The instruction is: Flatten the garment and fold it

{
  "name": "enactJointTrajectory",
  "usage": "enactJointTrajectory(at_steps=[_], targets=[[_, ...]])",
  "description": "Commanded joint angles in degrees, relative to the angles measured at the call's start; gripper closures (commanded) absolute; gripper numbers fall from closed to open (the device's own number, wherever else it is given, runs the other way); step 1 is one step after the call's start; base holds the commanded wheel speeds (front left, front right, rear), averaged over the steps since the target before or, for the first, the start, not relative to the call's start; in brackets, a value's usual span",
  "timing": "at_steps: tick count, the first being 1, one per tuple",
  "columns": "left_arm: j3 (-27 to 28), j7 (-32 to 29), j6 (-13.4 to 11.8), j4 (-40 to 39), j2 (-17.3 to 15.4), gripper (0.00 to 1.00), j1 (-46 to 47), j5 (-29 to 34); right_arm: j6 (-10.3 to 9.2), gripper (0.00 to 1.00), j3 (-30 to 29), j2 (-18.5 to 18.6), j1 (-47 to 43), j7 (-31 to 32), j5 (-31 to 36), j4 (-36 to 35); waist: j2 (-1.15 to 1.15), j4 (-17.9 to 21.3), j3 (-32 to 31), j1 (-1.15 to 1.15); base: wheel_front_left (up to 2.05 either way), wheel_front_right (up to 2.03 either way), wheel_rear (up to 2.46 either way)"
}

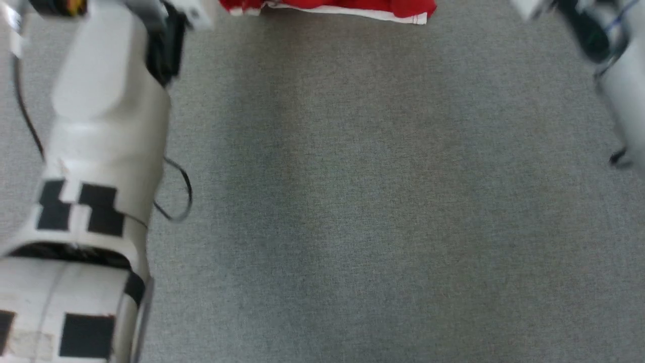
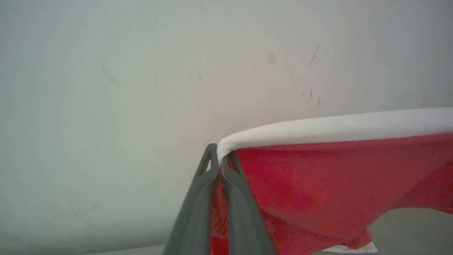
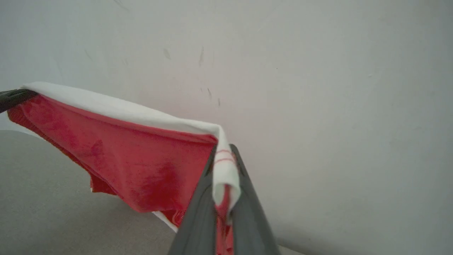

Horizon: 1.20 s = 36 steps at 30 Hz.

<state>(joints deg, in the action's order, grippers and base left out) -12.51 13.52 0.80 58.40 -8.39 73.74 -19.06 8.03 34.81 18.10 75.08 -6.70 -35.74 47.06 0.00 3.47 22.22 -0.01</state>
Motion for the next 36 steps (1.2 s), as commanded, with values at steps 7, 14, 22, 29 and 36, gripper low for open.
enactJointTrajectory(at_steps=[7, 14, 22, 29, 36], targets=[[2.8, 1.4, -0.2, -0.4, 1.8, 1.00, -13.3, -2.8, -0.54, 1.00, 6.1, 4.1, -13.9, -2.3, -5.7, -6.5, 0.00, -1.7, -3.8, 0.01, 0.00, 0.00, 0.00], [4.9, 1.5, -0.6, -12.9, 3.0, 1.00, -36.2, -2.7, -0.54, 1.00, 3.6, 7.7, -34.3, -3.8, -5.6, -15.4, 0.00, -1.7, -10.7, 0.01, 0.00, 0.00, 0.00], [3.1, -1.9, -2.7, -27.5, 1.8, 1.00, -59.2, -1.5, -0.54, 1.00, -11.0, 5.5, -59.6, 3.8, 2.2, -29.8, 0.00, -0.7, -17.5, 0.01, 0.00, 0.00, 0.00], [3.7, -14.0, -8.2, -48.1, -0.8, 1.00, -77.0, -2.4, -0.54, 1.00, -24.0, -4.1, -80.7, 17.6, 12.4, -52.2, 0.00, -0.3, -19.1, 0.01, 0.00, 0.00, 0.00], [3.9, -23.2, -13.1, -67.2, -3.0, 1.00, -87.7, -1.6, -0.54, 1.00, -29.1, -9.8, -91.5, 27.1, 17.7, -68.3, 0.00, -1.5, -18.5, 0.01, 0.00, 0.00, 0.00]])
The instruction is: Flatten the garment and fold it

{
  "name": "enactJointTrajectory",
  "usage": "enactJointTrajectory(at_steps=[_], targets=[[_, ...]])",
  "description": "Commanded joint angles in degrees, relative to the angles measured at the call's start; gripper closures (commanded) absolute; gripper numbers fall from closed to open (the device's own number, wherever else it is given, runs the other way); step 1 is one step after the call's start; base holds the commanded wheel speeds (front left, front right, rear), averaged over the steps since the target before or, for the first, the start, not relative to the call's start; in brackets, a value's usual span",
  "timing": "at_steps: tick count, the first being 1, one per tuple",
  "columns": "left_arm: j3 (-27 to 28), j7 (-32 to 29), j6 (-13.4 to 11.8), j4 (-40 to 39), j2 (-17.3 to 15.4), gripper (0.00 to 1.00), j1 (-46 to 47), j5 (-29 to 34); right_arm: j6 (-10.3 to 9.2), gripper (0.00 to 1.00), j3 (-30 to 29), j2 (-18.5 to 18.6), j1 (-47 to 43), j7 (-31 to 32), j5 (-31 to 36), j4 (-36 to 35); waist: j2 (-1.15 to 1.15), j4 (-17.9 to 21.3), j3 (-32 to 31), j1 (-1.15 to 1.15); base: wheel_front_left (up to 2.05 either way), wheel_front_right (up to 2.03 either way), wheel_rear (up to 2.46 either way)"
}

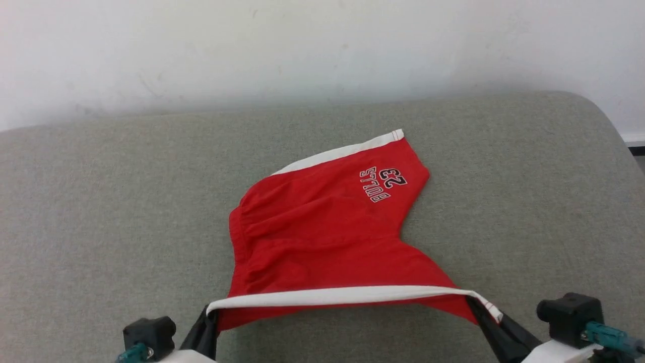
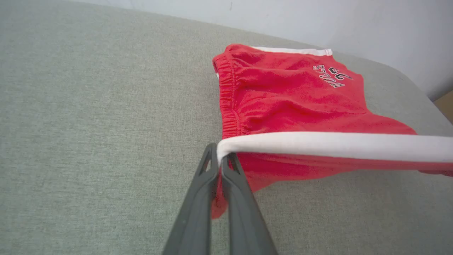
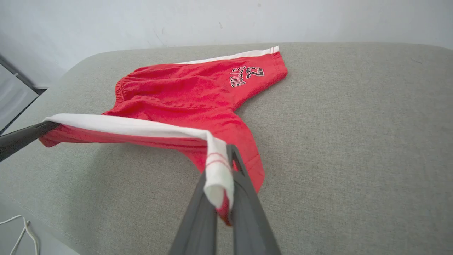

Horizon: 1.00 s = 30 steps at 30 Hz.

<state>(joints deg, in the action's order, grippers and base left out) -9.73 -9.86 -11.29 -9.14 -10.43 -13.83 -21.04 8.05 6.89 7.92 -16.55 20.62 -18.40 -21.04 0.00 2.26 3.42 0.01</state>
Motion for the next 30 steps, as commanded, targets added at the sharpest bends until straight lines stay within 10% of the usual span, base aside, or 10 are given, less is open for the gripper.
enactJointTrajectory(at_steps=[1, 8, 30], targets=[[1.3, -0.6, -1.3, -1.3, -1.2, 1.00, -0.4, 0.4, -0.56, 1.00, -1.7, 0.2, 0.1, 0.4, 0.6, -1.3, 0.00, -0.5, 0.5, -0.01, 0.00, 0.00, 0.00], [0.4, -3.4, 0.0, -3.5, -1.8, 1.00, 4.7, -0.6, -0.56, 1.00, -2.4, 3.0, 11.5, 2.1, 0.0, 2.8, 0.00, -0.5, 4.1, -0.01, 0.00, 0.00, 0.00], [-4.5, -1.6, 6.5, 25.5, 3.3, 1.00, 46.7, -0.2, -0.56, 1.00, 15.3, 12.0, 65.4, -5.0, -12.0, 53.9, 0.00, -7.2, 22.6, -0.01, 0.00, 0.00, 0.00]])
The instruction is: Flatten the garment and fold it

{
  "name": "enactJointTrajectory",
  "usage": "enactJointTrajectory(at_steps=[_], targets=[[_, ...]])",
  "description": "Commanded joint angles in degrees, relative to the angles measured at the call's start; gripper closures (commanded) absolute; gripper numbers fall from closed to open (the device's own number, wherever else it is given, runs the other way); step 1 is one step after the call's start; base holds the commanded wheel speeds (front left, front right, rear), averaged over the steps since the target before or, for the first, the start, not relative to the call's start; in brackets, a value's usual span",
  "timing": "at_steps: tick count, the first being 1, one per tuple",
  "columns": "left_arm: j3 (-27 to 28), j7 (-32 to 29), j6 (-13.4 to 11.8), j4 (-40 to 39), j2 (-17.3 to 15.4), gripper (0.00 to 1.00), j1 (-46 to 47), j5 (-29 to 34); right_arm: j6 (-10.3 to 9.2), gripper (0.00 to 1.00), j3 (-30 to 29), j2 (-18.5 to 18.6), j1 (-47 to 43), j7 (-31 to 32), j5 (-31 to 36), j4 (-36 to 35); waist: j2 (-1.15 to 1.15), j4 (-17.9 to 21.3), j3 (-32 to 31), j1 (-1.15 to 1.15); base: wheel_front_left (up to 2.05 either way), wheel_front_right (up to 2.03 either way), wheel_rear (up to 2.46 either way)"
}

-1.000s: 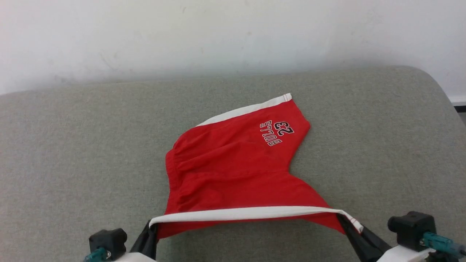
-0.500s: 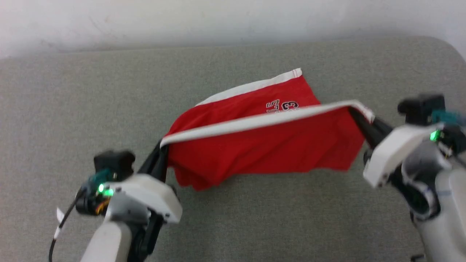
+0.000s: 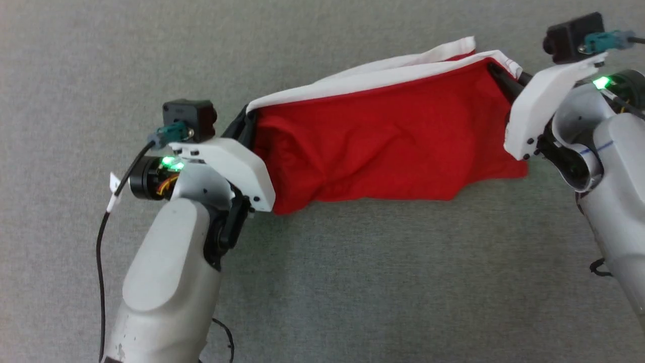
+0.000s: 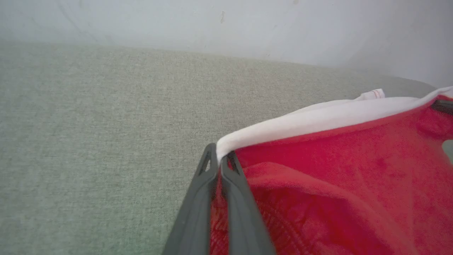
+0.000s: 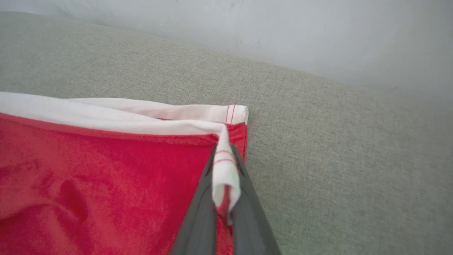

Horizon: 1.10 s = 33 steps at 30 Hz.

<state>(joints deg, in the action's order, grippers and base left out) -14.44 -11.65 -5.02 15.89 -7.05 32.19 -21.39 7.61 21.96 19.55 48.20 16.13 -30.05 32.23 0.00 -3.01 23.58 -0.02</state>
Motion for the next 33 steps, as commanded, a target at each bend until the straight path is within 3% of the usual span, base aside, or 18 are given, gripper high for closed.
enactJointTrajectory(at_steps=[1, 2, 3, 4, 5, 6, 7, 14, 17, 23, 28, 33], targets=[[0.3, 0.2, 0.4, 1.4, 0.0, 1.00, 1.2, -0.1, -0.12, 1.00, 1.5, 0.4, 1.5, -1.5, -0.9, 2.1, 0.00, -2.0, 2.5, 0.02, 0.00, 0.00, 0.00], [0.3, 0.1, 0.6, 2.3, 0.1, 1.00, 1.7, -0.3, -0.12, 0.82, 2.6, 0.6, 2.3, -2.6, -1.3, 3.6, 0.00, -2.1, 2.5, 0.02, 0.00, 0.00, 0.00], [0.2, 0.0, 0.8, 3.1, 0.1, 1.00, 2.1, -0.6, -0.12, 0.55, 3.6, 0.7, 3.0, -3.9, -1.7, 4.9, 0.00, -2.1, 2.5, 0.02, 0.00, 0.00, 0.00], [0.1, -0.3, 1.3, 3.8, 0.2, 1.00, 2.3, -1.0, -0.12, 0.07, 4.5, 0.7, 3.6, -5.4, -2.3, 6.0, 0.00, -2.1, 2.4, 0.02, 0.00, 0.00, 0.00], [0.0, -0.6, 1.9, 4.5, 0.3, 0.73, 2.4, -1.5, -0.12, 0.00, 5.3, 0.7, 4.0, -7.2, -2.9, 7.1, 0.00, -2.2, 2.2, 0.02, 0.00, 0.00, 0.00], [-0.3, -1.0, 2.4, 5.0, 0.3, 0.55, 2.4, -1.8, -0.12, 0.00, 6.3, 0.8, 4.4, -9.0, -3.2, 8.0, 0.00, -2.1, 1.9, 0.02, 0.00, 0.00, 0.00], [-0.4, -1.2, 2.7, 5.4, 0.3, 0.00, 2.3, -2.0, -0.12, 0.00, 7.2, 0.8, 4.5, -11.0, -3.6, 8.7, 0.00, -2.1, 1.5, 0.02, 0.00, 0.00, 0.00], [0.6, 1.6, 2.5, 4.1, 0.3, 0.00, -2.0, -3.7, -0.12, 0.00, 10.8, 1.4, 1.9, -26.9, -5.6, 11.0, 0.00, -1.3, -3.6, 0.02, 0.00, 0.00, 0.00], [2.0, 2.5, 1.5, 1.4, -0.5, 0.00, -5.5, -4.4, -0.12, 0.00, 10.7, 1.7, -1.4, -30.0, -5.6, 9.2, 0.00, -0.1, -6.8, 0.02, 0.00, 0.00, 0.00], [3.3, -0.2, -0.3, -5.9, -2.9, 0.00, -11.7, -5.2, -0.12, 0.00, 6.6, 2.4, -10.1, -31.0, -2.7, 2.3, 0.00, 1.9, -11.3, 0.02, 0.00, 0.00, 0.00], [2.8, -7.6, -0.8, -13.7, -6.7, 0.00, -15.4, -5.3, -0.12, 0.00, 0.0, 2.0, -20.8, -30.7, 1.4, -6.1, 0.00, 4.3, -14.4, 0.02, 0.00, 0.00, 0.00], [0.8, -16.1, -0.3, -17.0, -8.9, 0.00, -16.1, -6.0, -0.12, 0.00, -6.1, 0.0, -30.0, -25.4, 5.8, -15.3, 0.00, 6.8, -15.3, 0.02, 0.00, 0.00, 0.00]])
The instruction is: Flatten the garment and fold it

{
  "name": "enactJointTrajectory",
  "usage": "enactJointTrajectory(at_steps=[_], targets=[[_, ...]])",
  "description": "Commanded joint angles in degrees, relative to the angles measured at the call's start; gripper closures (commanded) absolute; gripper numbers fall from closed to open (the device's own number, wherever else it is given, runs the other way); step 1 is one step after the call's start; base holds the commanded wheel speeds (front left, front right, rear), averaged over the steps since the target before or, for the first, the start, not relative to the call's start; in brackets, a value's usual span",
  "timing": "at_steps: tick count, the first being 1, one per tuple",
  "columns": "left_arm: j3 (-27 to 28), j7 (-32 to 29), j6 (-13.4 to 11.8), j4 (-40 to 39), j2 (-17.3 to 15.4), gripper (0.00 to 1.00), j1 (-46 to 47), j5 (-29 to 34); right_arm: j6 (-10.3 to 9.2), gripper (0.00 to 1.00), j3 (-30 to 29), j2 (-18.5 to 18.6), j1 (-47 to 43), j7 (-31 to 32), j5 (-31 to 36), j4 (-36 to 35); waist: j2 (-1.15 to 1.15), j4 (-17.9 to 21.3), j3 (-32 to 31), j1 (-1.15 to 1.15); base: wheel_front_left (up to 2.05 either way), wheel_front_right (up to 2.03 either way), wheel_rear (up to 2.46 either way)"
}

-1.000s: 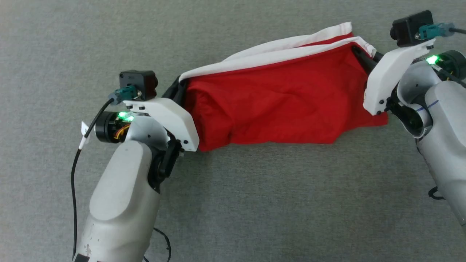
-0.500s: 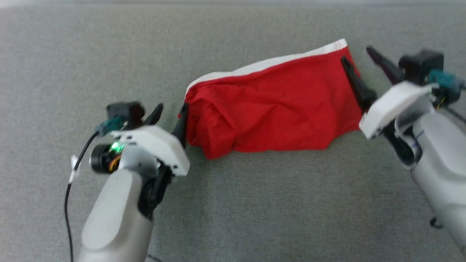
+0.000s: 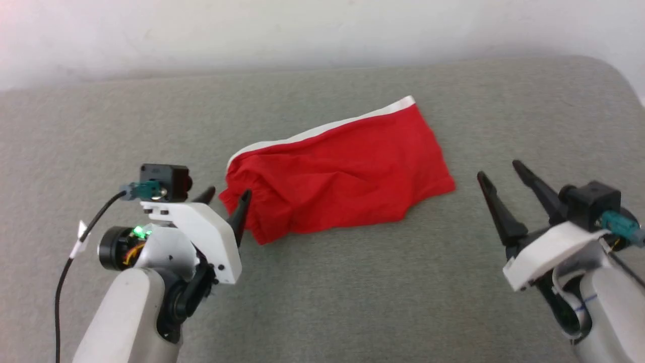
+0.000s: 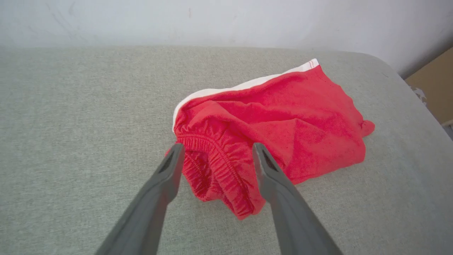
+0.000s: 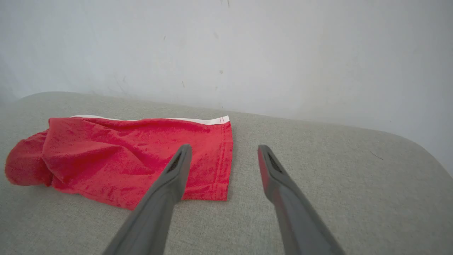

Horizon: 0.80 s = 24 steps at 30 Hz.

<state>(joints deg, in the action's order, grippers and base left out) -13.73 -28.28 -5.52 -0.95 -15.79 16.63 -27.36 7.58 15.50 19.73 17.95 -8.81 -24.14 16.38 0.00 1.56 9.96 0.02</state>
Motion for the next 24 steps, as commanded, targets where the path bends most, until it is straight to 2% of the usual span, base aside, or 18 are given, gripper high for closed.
enactJointTrajectory(at_steps=[1, 8, 16, 17, 18, 19, 20, 24], targets=[[-0.3, -0.9, 0.4, -0.1, -0.3, 0.00, -0.3, -0.4, -0.09, 0.00, -0.7, -0.7, -1.2, 0.7, 0.7, -1.4, 0.00, 2.7, -1.7, -0.02, 0.00, 0.00, 0.00], [-2.9, -8.6, 1.2, 7.0, -1.2, 0.00, 2.1, -1.3, -0.09, 0.00, -4.8, -4.3, -7.2, 7.5, 3.9, -11.8, 0.00, 5.3, -0.8, -0.02, 0.00, 0.00, 0.00], [-6.1, -13.8, 3.6, 20.4, -0.4, 0.00, 6.7, -1.8, -0.09, 0.00, -5.5, -4.9, -8.0, 12.2, 3.6, -15.1, 0.00, 6.1, 1.7, -0.02, 0.00, 0.00, 0.00], [-6.8, -14.8, 4.1, 21.8, -0.3, 0.21, 7.0, -1.9, -0.09, 0.00, -5.3, -4.8, -7.6, 13.0, 3.0, -14.9, 0.00, 6.1, 2.0, -0.02, 0.00, 0.00, 0.00], [-7.3, -15.7, 4.5, 23.0, -0.1, 0.55, 7.2, -2.0, -0.09, 0.00, -5.0, -4.6, -7.1, 14.0, 2.5, -14.5, 0.00, 6.1, 2.3, -0.02, 0.00, 0.00, 0.00], [-7.7, -16.1, 4.8, 23.9, 0.1, 0.75, 7.3, -2.0, -0.09, 0.00, -4.8, -4.5, -6.3, 14.8, 1.8, -13.9, 0.00, 6.1, 2.4, -0.02, 0.00, 0.00, 0.00], [-8.1, -16.5, 5.1, 24.8, 0.5, 1.00, 7.3, -2.3, -0.09, 0.00, -4.5, -4.4, -5.5, 15.9, 0.8, -13.0, 0.00, 6.1, 2.6, -0.02, 0.00, 0.00, 0.00], [-9.3, -17.0, 6.2, 26.5, 1.2, 1.00, 7.6, -2.6, -0.09, 0.00, -2.6, -3.2, -0.2, 20.5, -2.9, -7.3, 0.00, 5.2, 3.5, -0.02, 0.00, 0.00, 0.00]])
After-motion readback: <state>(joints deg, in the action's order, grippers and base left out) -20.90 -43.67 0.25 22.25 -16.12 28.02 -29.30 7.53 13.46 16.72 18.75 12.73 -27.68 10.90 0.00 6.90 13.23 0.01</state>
